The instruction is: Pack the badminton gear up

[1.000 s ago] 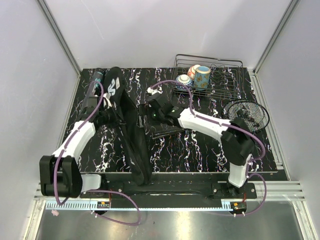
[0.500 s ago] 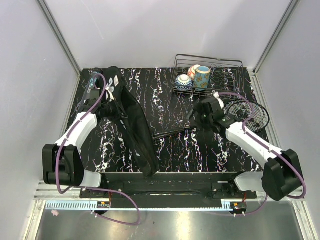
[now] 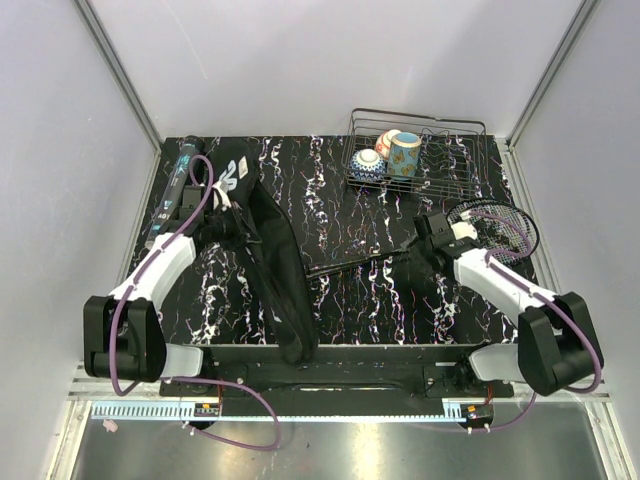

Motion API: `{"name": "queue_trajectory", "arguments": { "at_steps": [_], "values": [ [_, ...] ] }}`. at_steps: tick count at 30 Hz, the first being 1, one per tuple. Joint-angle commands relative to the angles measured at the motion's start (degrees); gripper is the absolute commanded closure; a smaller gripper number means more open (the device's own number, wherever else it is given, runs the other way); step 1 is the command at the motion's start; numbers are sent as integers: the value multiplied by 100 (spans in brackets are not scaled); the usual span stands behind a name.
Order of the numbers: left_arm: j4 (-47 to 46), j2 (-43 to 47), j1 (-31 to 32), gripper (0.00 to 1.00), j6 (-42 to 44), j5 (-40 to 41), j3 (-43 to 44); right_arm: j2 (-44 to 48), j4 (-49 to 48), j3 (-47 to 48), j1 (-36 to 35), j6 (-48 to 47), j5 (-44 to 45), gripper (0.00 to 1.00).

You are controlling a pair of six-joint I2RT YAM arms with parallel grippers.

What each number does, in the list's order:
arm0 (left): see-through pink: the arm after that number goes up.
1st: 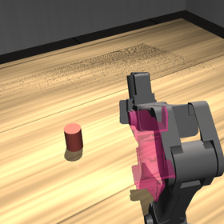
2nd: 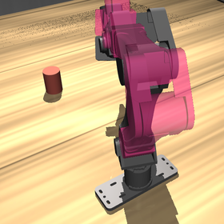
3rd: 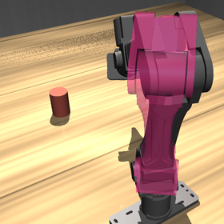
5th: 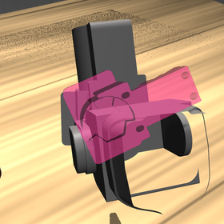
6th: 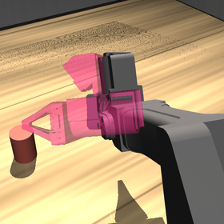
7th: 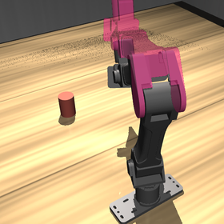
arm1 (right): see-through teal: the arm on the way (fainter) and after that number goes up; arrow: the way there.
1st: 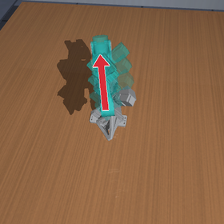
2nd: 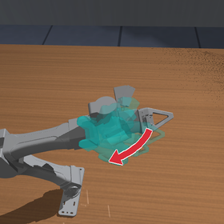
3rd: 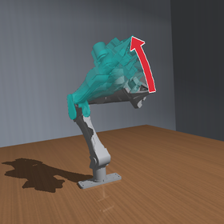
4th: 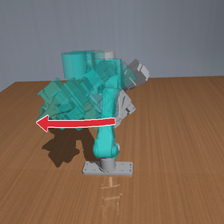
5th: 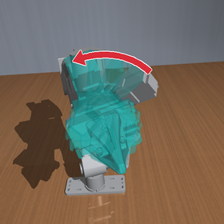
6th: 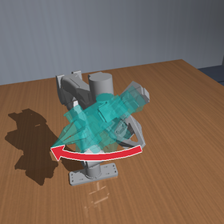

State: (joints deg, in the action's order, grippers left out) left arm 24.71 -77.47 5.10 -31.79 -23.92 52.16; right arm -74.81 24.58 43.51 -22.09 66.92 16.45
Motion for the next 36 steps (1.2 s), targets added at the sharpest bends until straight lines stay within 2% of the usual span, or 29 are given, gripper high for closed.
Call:
{"name": "queue_trajectory", "arguments": {
  "at_steps": [1, 6, 12, 26, 28, 34, 35, 36],
  "values": [
    [-335, 399, 35, 100, -64, -218, -31, -315, -339, 255, 99, 620, 632, 37],
    [-265, 417, 35, 100, 41, -306, 48, -798, -611, 299, 99, 937, 667, 39],
    [-300, 496, 43, 100, -3, -385, 22, -1045, -683, 501, 108, 841, 930, 51],
    [-265, 646, 78, 100, 59, -262, 66, -1537, -726, 712, 170, 1324, 790, 54],
    [-265, 628, 79, 100, 68, -279, 84, -1590, -735, 738, 178, 1385, 764, 61],
    [-318, 628, 70, 100, 41, -385, 40, -1809, -823, 677, 187, 1631, 649, 64],
    [-318, 637, 70, 100, 41, -394, 48, -1836, -840, 668, 187, 1658, 623, 72],
    [-318, 637, 70, 100, 50, -394, 48, -1827, -849, 659, 187, 1667, 614, 75]
  ]
}}
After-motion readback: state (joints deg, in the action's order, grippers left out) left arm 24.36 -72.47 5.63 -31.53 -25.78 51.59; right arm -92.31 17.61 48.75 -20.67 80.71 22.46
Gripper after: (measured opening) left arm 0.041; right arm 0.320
